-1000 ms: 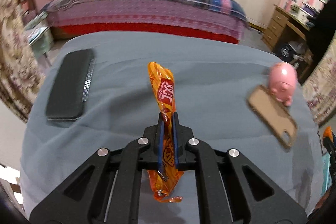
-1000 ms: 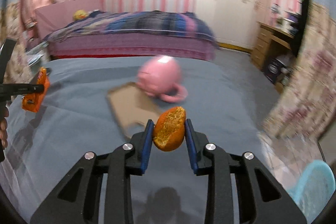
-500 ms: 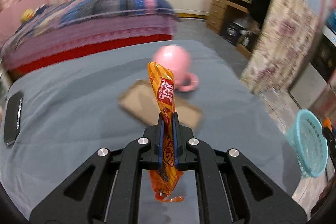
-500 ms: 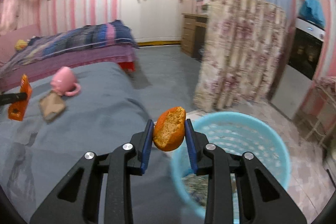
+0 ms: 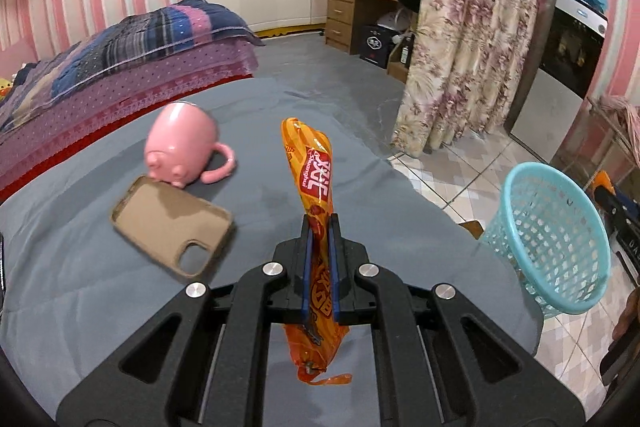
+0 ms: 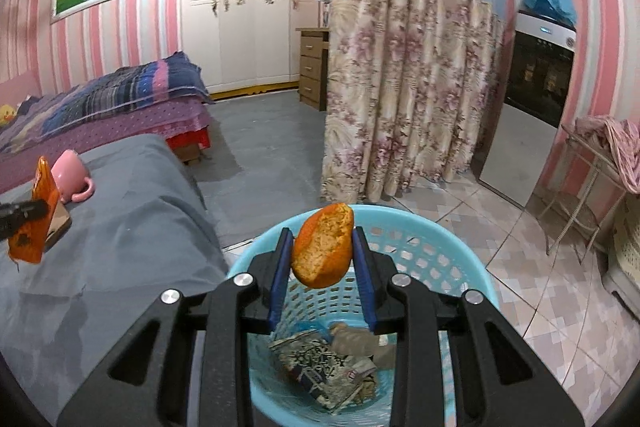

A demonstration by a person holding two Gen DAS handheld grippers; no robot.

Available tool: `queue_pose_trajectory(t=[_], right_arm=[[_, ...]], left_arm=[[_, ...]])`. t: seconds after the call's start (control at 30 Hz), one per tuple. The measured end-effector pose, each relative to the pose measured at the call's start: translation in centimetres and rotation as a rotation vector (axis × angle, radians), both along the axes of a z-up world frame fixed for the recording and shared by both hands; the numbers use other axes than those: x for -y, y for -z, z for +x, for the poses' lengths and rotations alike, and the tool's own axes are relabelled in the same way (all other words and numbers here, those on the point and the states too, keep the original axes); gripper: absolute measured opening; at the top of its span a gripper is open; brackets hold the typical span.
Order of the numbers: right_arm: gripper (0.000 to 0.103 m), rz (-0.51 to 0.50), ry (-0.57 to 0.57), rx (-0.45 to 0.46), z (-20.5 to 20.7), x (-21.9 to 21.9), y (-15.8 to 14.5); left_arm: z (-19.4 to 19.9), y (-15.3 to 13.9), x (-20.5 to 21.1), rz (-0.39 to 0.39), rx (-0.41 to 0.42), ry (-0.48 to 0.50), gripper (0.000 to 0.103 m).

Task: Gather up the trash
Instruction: 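Carry the snack bag and peel over the blue basket and open both tools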

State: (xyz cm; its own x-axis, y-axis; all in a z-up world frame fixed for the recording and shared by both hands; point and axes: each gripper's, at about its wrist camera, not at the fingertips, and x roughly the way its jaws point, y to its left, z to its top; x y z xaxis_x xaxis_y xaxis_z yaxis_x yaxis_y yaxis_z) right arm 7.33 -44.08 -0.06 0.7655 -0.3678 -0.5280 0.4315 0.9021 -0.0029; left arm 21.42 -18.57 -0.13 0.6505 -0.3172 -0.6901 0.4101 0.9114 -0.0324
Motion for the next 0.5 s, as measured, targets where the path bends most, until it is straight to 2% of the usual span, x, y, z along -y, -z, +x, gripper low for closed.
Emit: queue_pose_trajectory(t=[0.13,0.5], right_arm=[[0.03,-0.011,0.033,0.0,-0.4,1.0,0.3],[0.03,-0.013,0.083,-0.014,-1.0,2.7,1.4]], left_arm=[[-0.3,0.1,1.2,-0.029,-0.004,0.027,0.006],[-2.4,0.4,5.7,-0.036,0.03,0.163,0.006]])
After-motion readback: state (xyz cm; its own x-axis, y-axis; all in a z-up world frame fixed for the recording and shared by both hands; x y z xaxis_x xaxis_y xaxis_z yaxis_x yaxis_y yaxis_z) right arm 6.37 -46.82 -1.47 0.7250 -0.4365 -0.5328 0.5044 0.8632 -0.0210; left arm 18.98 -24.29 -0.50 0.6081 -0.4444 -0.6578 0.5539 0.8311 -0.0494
